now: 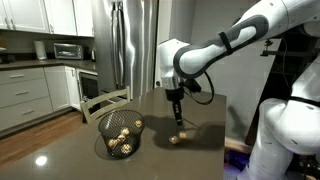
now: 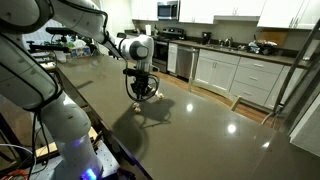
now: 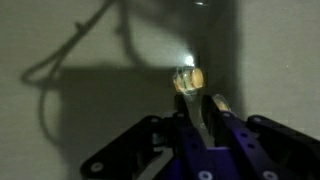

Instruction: Pick up the all candy from the table and put them in the black basket.

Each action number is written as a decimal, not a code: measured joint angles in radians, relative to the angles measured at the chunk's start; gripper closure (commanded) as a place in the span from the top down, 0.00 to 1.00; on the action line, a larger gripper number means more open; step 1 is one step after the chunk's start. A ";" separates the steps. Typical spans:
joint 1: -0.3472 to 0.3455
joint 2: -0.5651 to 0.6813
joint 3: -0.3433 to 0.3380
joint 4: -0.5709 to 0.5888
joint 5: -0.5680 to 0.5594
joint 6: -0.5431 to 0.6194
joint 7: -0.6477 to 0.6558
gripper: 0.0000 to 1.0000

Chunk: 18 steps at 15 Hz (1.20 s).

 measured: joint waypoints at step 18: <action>0.000 0.055 -0.010 -0.002 0.035 -0.037 -0.014 1.00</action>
